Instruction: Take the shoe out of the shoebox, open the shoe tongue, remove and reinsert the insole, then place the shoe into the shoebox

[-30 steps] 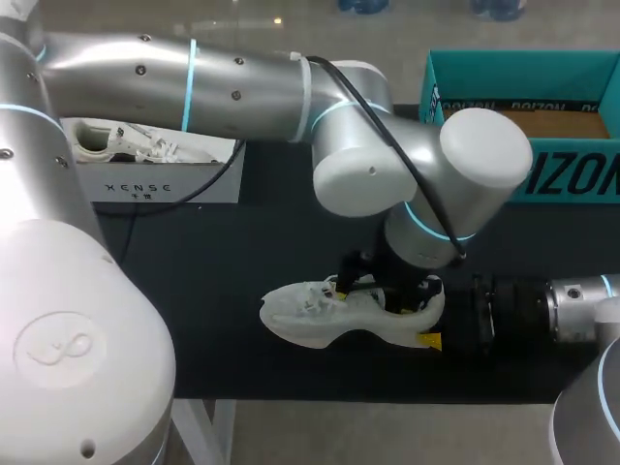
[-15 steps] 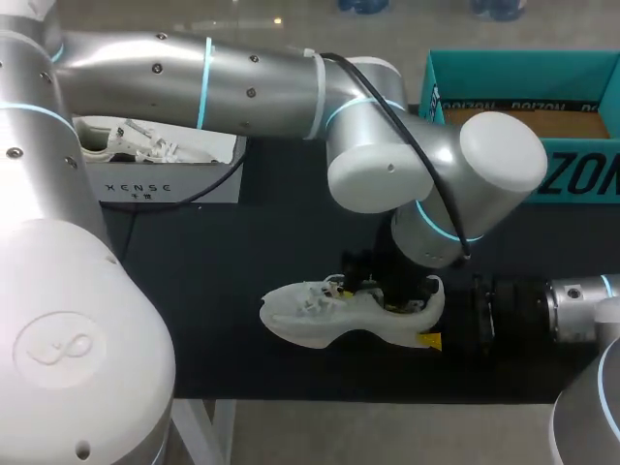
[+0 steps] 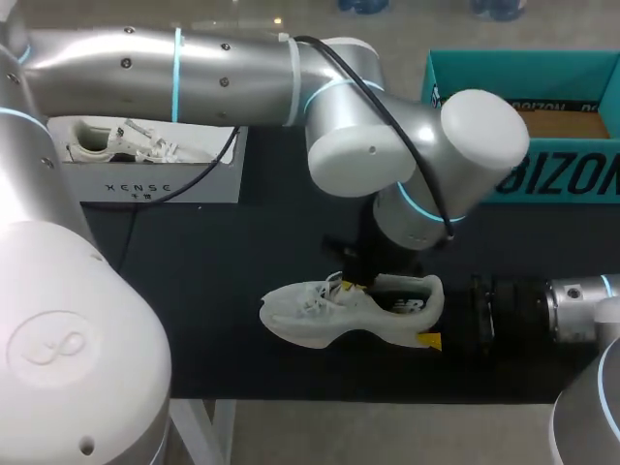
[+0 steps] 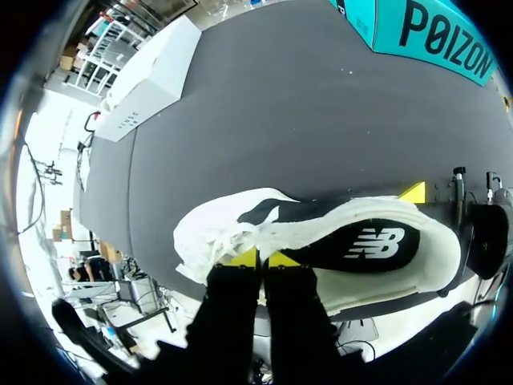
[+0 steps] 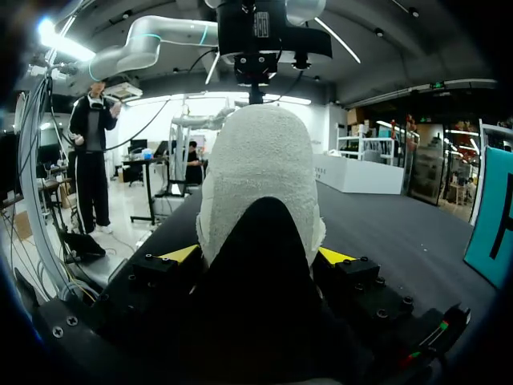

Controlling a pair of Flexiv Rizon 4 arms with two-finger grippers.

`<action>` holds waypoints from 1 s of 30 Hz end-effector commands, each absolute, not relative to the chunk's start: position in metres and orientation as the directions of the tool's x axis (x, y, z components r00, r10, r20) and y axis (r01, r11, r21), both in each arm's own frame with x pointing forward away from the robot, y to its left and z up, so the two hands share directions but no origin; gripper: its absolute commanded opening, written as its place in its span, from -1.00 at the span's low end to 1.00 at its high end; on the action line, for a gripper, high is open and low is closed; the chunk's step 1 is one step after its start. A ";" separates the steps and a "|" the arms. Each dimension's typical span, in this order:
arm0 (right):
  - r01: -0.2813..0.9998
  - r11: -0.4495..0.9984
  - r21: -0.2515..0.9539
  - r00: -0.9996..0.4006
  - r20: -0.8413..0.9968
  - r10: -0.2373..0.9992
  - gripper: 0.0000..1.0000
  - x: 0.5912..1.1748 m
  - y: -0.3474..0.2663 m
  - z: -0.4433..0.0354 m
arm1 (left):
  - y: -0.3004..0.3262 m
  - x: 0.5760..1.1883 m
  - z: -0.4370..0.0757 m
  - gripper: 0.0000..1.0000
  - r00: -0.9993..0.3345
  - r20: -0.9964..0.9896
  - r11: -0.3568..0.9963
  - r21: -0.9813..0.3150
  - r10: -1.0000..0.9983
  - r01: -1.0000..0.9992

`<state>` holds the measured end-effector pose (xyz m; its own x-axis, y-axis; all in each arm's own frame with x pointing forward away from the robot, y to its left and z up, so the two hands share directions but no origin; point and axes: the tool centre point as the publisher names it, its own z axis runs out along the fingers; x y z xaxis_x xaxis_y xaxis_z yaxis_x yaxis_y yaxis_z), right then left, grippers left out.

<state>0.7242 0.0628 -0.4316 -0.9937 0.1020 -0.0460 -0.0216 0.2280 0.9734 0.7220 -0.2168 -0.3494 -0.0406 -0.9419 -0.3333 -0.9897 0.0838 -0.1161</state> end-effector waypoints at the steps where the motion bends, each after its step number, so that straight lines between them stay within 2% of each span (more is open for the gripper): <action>1: -0.021 0.232 0.973 -0.993 -0.046 0.104 -1.00 0.725 0.064 -0.434 | -0.194 0.720 -0.337 -0.99 0.198 -0.253 -0.153 -0.188 -0.947 -0.970; 10: -0.021 0.232 0.973 -0.993 -0.046 0.104 -1.00 0.725 0.064 -0.434 | -0.163 0.727 -0.331 -0.76 0.237 -0.196 -0.213 -0.132 -0.952 -0.968; 11: -0.021 0.232 0.973 -0.993 -0.046 0.104 -1.00 0.725 0.064 -0.434 | -0.163 0.727 -0.331 -0.58 0.234 -0.193 -0.213 -0.121 -0.953 -0.970; 12: -0.021 0.232 0.973 -0.993 -0.046 0.104 -1.00 0.725 0.064 -0.434 | -0.163 0.727 -0.331 -0.28 0.228 -0.190 -0.210 -0.110 -0.955 -0.972; 13: -0.021 0.232 0.973 -0.993 -0.046 0.104 -1.00 0.725 0.064 -0.434 | -0.163 0.726 -0.332 -0.07 0.220 -0.187 -0.204 -0.098 -0.958 -0.974; 16: -0.021 0.232 0.973 -0.993 -0.046 0.104 -1.00 0.725 0.064 -0.434 | -0.167 0.724 -0.334 0.50 0.188 -0.163 -0.183 -0.043 -0.969 -0.982; 18: -0.021 0.232 0.973 -0.993 -0.046 0.104 -1.00 0.725 0.064 -0.434 | -0.172 0.722 -0.336 0.69 0.171 -0.151 -0.171 -0.013 -0.974 -0.985; 25: -0.021 0.232 0.973 -0.993 -0.046 0.104 -1.00 0.725 0.064 -0.434 | -0.191 0.712 -0.345 0.63 0.126 -0.131 -0.134 0.057 -0.983 -0.989; 30: -0.021 0.232 0.973 -0.993 -0.046 0.104 -1.00 0.725 0.064 -0.434 | -0.201 0.709 -0.351 0.66 0.099 -0.131 -0.111 0.094 -0.986 -0.989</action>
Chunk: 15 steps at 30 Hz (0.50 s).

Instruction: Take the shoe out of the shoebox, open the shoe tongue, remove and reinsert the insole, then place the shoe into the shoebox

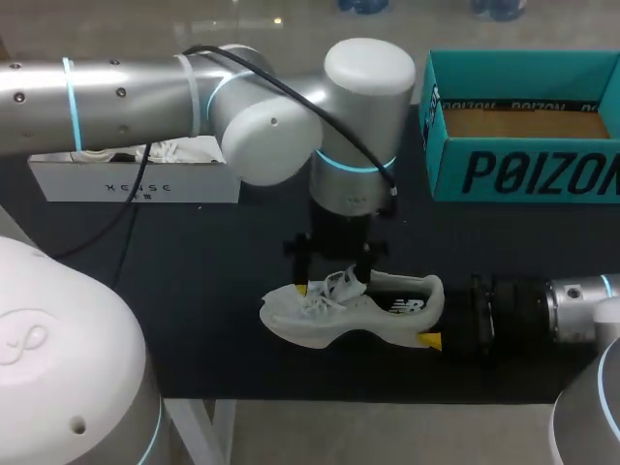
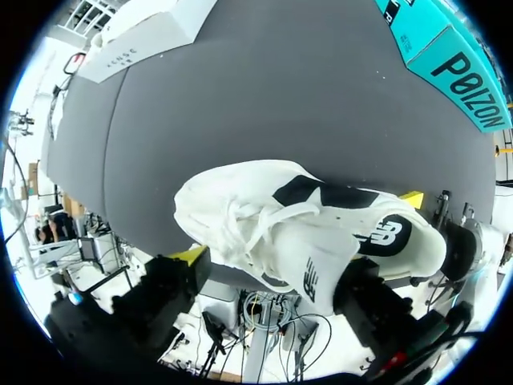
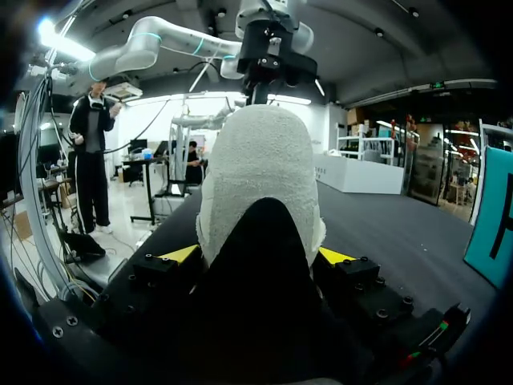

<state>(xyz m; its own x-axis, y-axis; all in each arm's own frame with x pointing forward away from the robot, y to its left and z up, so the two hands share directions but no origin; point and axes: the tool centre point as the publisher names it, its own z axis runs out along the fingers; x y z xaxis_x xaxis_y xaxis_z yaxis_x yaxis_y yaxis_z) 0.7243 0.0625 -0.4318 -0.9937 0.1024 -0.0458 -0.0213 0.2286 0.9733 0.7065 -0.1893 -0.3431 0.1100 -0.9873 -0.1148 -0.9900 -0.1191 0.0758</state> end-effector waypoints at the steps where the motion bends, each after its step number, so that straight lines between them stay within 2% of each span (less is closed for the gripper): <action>1: -0.021 0.232 0.973 -0.993 -0.046 0.104 -1.00 0.725 0.064 -0.434 | -0.202 0.709 -0.351 0.66 0.098 -0.131 -0.111 0.094 -0.987 -0.989; 3: -0.021 0.232 0.973 -0.993 -0.046 0.104 -1.00 0.725 0.064 -0.434 | -0.204 0.709 -0.351 0.64 0.090 -0.131 -0.104 0.102 -0.987 -0.989; 5: -0.021 0.232 0.973 -0.993 -0.046 0.104 -1.00 0.725 0.064 -0.434 | -0.206 0.708 -0.349 0.49 0.088 -0.132 -0.102 0.103 -0.987 -0.989; 8: -0.021 0.232 0.973 -0.993 -0.046 0.104 -1.00 0.725 0.064 -0.434 | -0.207 0.708 -0.345 -0.22 0.082 -0.132 -0.097 0.106 -0.988 -0.990; 12: -0.021 0.232 0.973 -0.993 -0.046 0.104 -1.00 0.725 0.064 -0.434 | -0.204 0.707 -0.337 -0.73 0.078 -0.132 -0.092 0.101 -0.988 -0.991; 13: -0.021 0.232 0.973 -0.993 -0.046 0.104 -1.00 0.725 0.064 -0.434 | -0.203 0.708 -0.335 -0.91 0.079 -0.132 -0.093 0.097 -0.988 -0.991; 15: -0.021 0.232 0.973 -0.993 -0.046 0.104 -1.00 0.725 0.064 -0.434 | -0.199 0.709 -0.332 -0.81 0.085 -0.135 -0.098 0.092 -0.987 -0.991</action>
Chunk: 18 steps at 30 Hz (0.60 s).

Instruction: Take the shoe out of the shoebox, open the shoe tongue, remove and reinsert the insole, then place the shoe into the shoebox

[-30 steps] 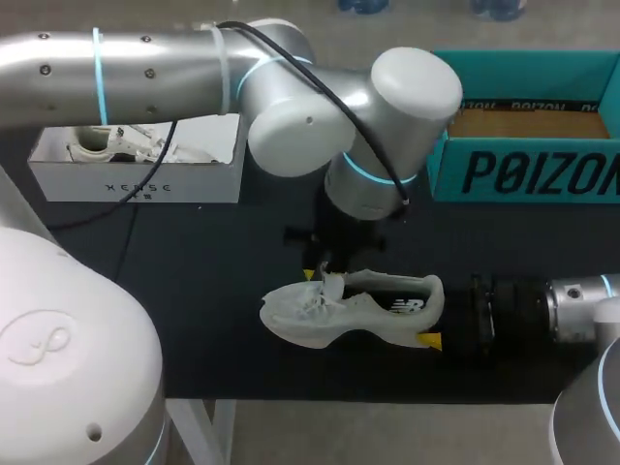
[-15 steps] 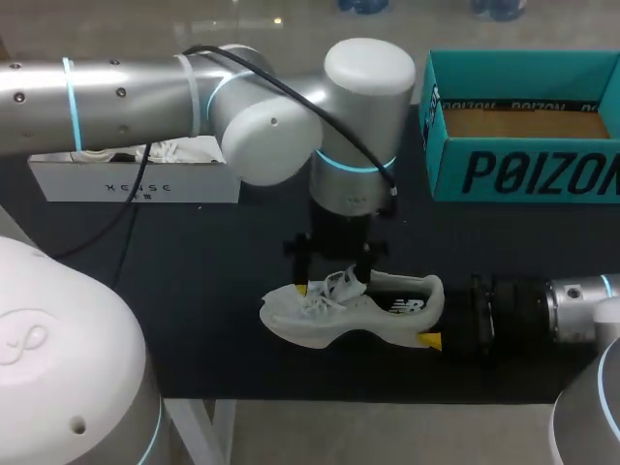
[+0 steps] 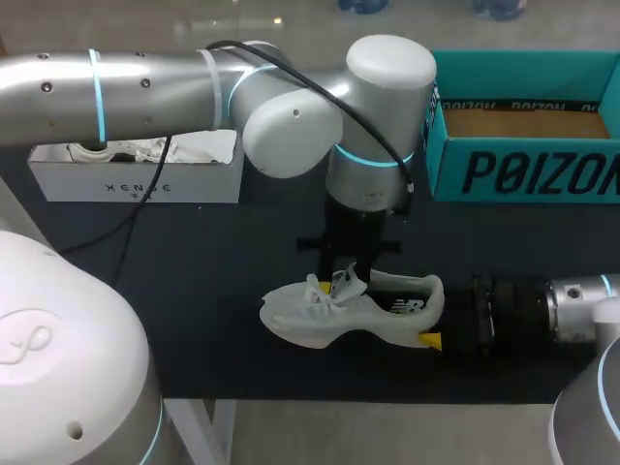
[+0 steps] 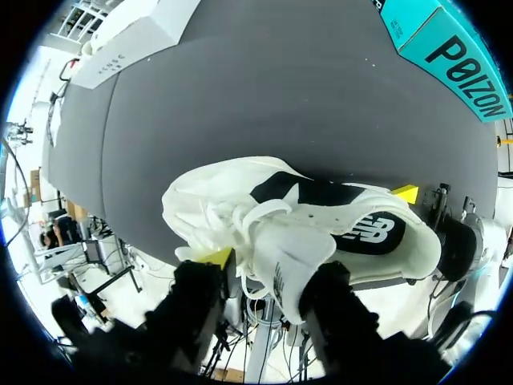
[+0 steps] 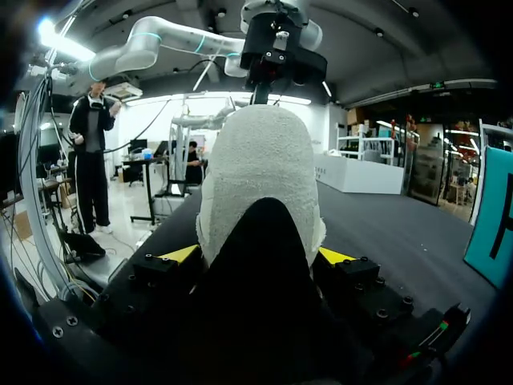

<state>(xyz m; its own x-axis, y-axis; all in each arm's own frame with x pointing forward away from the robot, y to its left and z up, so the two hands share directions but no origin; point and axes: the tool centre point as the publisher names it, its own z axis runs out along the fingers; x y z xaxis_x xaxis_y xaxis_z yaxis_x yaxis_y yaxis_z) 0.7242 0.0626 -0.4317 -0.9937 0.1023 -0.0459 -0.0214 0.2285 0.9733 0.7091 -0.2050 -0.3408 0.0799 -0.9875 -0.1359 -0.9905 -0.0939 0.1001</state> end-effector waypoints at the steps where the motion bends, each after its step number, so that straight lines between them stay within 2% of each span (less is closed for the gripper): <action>1: -0.021 0.232 0.973 -0.993 -0.046 0.104 -1.00 0.725 0.064 -0.434 | -0.196 0.710 -0.331 -0.71 0.088 -0.135 -0.101 0.090 -0.987 -0.991; 2: -0.021 0.232 0.973 -0.993 -0.046 0.104 -1.00 0.725 0.064 -0.434 | -0.194 0.710 -0.330 -0.60 0.090 -0.135 -0.103 0.089 -0.987 -0.991; 5: -0.021 0.232 0.973 -0.993 -0.046 0.104 -1.00 0.725 0.064 -0.434 | -0.189 0.712 -0.328 -0.65 0.098 -0.134 -0.109 0.084 -0.986 -0.990; 6: -0.021 0.232 0.973 -0.993 -0.046 0.104 -1.00 0.725 0.064 -0.434 | -0.187 0.713 -0.328 -0.80 0.101 -0.132 -0.113 0.083 -0.986 -0.990; 7: -0.021 0.232 0.973 -0.993 -0.046 0.104 -1.00 0.725 0.064 -0.434 | -0.185 0.713 -0.327 -0.84 0.103 -0.132 -0.115 0.082 -0.986 -0.990; 18: -0.021 0.232 0.973 -0.993 -0.046 0.104 -1.00 0.725 0.064 -0.434 | -0.160 0.721 -0.327 -0.83 0.138 -0.120 -0.148 0.084 -0.983 -0.985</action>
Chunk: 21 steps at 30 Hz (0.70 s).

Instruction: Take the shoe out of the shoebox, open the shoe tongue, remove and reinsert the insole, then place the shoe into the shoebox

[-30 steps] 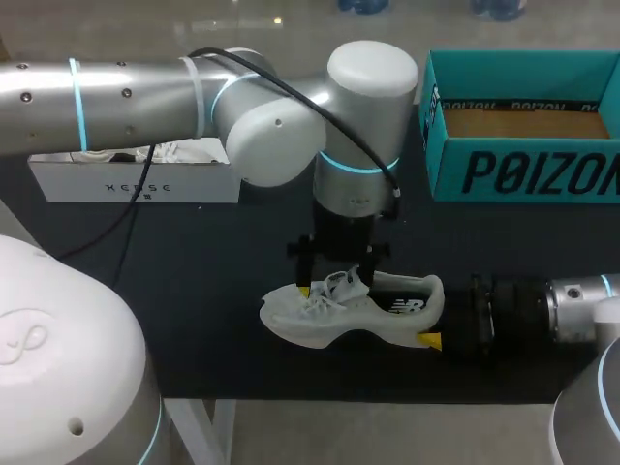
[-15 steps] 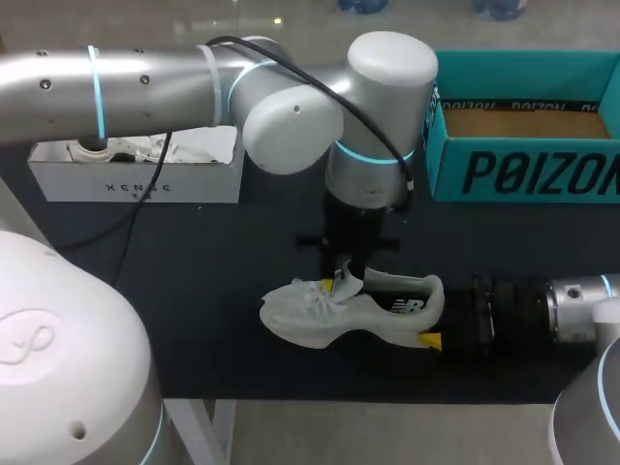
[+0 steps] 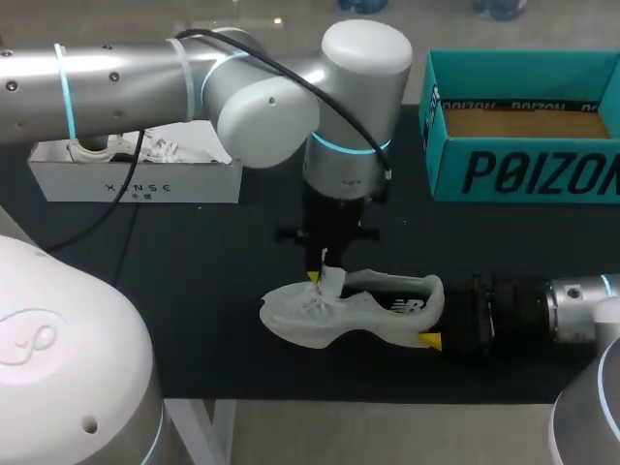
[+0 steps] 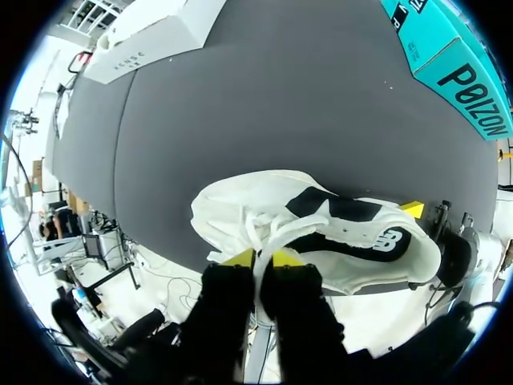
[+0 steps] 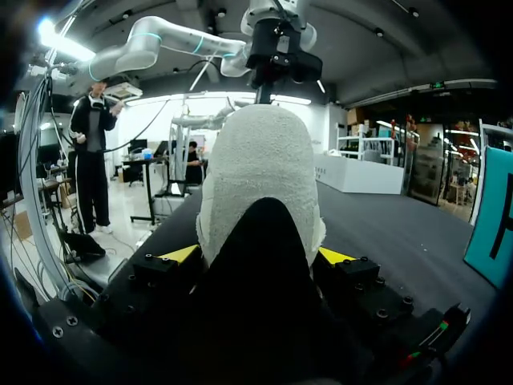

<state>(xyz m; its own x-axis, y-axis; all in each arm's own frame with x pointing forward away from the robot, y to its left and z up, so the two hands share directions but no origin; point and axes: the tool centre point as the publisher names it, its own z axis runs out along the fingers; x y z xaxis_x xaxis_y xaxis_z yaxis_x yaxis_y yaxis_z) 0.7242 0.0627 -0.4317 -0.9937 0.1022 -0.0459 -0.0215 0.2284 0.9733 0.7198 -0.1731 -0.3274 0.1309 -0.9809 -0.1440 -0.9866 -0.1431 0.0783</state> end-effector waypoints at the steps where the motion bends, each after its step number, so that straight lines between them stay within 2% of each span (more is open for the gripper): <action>1: -0.021 0.232 0.973 -0.993 -0.046 0.104 -1.00 0.725 0.064 -0.434 | -0.158 0.722 -0.328 -0.83 0.141 -0.120 -0.151 0.086 -0.983 -0.985; 4: -0.021 0.232 0.973 -0.993 -0.046 0.104 -1.00 0.725 0.064 -0.434 | -0.155 0.724 -0.332 -0.84 0.144 -0.118 -0.156 0.098 -0.982 -0.983; 6: -0.021 0.232 0.973 -0.993 -0.046 0.104 -1.00 0.725 0.064 -0.434 | -0.153 0.725 -0.335 -0.92 0.147 -0.118 -0.160 0.111 -0.982 -0.981; 10: -0.021 0.232 0.973 -0.993 -0.046 0.104 -1.00 0.725 0.064 -0.434 | -0.150 0.727 -0.344 -0.92 0.148 -0.117 -0.164 0.142 -0.982 -0.976; 18: -0.021 0.232 0.973 -0.993 -0.046 0.104 -1.00 0.725 0.064 -0.434 | -0.142 0.728 -0.354 -0.63 0.160 -0.099 -0.176 0.193 -0.982 -0.965; 21: -0.021 0.232 0.973 -0.993 -0.046 0.104 -1.00 0.725 0.064 -0.434 | -0.139 0.728 -0.355 -0.62 0.164 -0.096 -0.181 0.196 -0.982 -0.964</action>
